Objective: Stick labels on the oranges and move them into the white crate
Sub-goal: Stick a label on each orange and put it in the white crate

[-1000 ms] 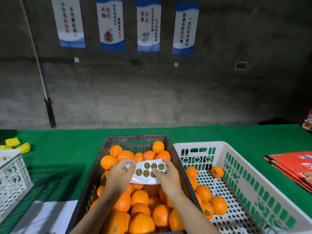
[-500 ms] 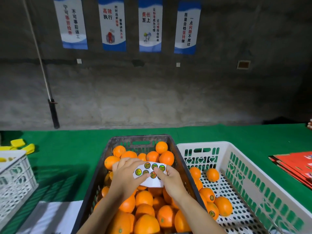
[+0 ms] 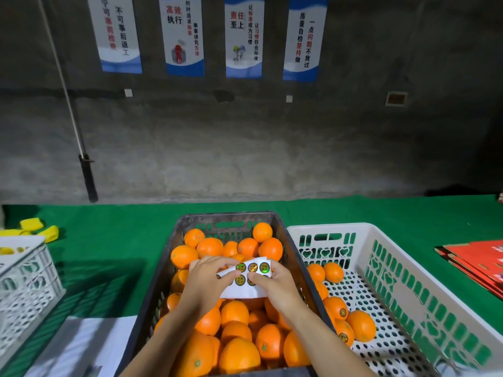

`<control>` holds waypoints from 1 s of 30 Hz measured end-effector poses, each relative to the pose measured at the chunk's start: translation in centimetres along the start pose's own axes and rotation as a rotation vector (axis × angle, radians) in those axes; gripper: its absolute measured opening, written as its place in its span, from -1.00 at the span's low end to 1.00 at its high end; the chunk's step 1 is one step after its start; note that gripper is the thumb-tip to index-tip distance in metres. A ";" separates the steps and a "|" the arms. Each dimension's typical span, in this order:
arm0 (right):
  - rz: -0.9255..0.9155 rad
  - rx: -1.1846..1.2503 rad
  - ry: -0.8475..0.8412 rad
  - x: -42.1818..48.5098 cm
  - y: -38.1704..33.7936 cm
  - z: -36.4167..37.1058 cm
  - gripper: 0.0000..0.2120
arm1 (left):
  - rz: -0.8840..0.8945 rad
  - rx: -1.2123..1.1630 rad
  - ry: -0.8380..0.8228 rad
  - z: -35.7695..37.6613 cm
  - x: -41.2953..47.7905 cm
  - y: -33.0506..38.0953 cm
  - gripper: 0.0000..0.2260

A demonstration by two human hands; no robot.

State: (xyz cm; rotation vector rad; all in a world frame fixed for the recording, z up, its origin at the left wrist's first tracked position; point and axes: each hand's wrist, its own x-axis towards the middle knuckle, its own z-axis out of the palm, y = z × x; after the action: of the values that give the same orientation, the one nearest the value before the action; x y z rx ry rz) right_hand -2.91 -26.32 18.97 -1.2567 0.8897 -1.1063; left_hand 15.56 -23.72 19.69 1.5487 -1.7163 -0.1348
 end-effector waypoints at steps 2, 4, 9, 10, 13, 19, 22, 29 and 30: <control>0.001 -0.015 0.007 0.0 0.1 0.0 -0.78 | -0.011 -0.025 0.001 0.0 0.0 0.1 -0.87; 0.004 -0.030 0.013 0.1 0.2 0.0 -0.78 | -0.017 -0.032 -0.011 -0.1 0.0 0.2 -0.85; 0.015 -0.047 0.010 0.0 0.1 0.0 -0.79 | -0.051 -0.101 0.004 -0.1 0.0 0.3 -0.83; 0.018 -0.044 0.009 0.0 0.0 0.0 -0.79 | -0.056 -0.106 0.006 -0.2 0.0 0.3 -0.84; 0.021 -0.040 0.006 -0.1 -0.2 0.0 -0.80 | -0.031 -0.091 0.009 -0.2 0.1 0.3 -0.86; 0.004 -0.091 -0.041 -0.3 -0.3 0.5 -0.86 | 0.012 -0.024 0.040 -0.1 0.0 0.0 -0.90; 0.007 -0.130 -0.059 -0.4 -0.5 0.5 -0.87 | 0.006 -0.018 0.040 0.1 0.1 -0.1 -0.90; 0.006 -0.169 -0.084 -0.7 -0.8 0.5 -0.90 | -0.035 -0.074 0.004 0.2 0.2 -0.3 -0.84; 0.007 -0.173 -0.083 -0.7 -0.8 0.5 -0.91 | -0.038 -0.080 0.007 0.3 0.2 -0.3 -0.84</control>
State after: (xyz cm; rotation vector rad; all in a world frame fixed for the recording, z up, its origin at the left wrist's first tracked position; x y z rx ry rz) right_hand -2.71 -25.45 19.81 -1.4304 0.9417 -0.9797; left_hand 15.63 -24.04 19.42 1.5222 -1.6572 -0.2145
